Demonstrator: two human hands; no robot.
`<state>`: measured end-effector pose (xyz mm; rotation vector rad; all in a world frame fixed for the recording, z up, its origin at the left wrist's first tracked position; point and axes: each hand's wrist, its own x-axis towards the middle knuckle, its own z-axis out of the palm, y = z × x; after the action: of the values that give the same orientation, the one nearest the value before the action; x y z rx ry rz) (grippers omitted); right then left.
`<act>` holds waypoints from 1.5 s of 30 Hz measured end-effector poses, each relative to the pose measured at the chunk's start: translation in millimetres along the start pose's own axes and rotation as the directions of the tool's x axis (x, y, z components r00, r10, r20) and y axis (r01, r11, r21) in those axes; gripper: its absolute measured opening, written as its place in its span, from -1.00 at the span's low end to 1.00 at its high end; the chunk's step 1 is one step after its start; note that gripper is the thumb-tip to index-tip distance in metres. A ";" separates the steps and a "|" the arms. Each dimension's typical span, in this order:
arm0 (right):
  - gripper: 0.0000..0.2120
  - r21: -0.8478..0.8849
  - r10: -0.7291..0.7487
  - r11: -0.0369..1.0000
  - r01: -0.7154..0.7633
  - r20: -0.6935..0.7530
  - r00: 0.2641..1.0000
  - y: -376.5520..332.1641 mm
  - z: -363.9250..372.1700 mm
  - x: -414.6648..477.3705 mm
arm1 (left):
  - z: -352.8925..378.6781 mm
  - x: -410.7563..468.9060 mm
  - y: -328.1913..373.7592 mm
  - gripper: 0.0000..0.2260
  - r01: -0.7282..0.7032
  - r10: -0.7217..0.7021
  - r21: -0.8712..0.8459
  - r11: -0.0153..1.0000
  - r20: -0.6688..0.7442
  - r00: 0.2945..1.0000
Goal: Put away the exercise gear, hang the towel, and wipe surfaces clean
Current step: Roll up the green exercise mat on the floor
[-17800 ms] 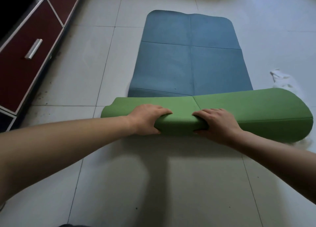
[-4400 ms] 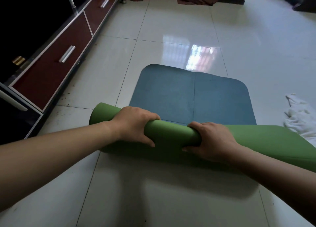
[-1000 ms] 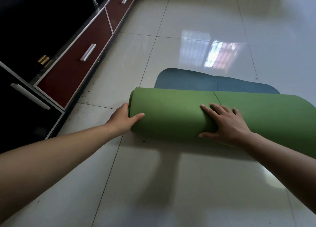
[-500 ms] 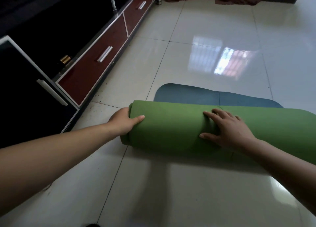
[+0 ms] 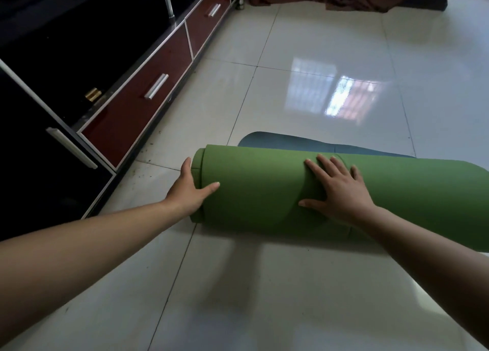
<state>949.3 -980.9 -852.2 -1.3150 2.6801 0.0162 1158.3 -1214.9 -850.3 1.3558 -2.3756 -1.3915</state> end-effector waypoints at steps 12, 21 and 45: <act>-0.18 0.090 0.096 0.992 -0.090 -0.070 0.993 0.0 -9.7 -8.6 | 3.2 -4.0 12.4 -0.56 -0.140 0.116 -0.143 0.980 -0.163 0.980; 0.02 0.061 0.010 0.998 -0.011 0.016 1.000 -0.5 -21.6 4.7 | -0.5 -10.6 15.8 -0.39 -0.178 0.152 -0.147 0.973 -0.177 0.972; -0.08 0.077 -0.144 0.988 0.133 0.160 0.977 -32.1 -38.6 -5.7 | -45.0 -44.9 -6.8 -0.46 0.156 -0.142 -0.096 0.983 0.133 0.981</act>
<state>972.8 -999.2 -811.4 -1.4109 2.4266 0.0200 1210.6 -1214.2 -813.4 1.4867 -2.2770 -1.6636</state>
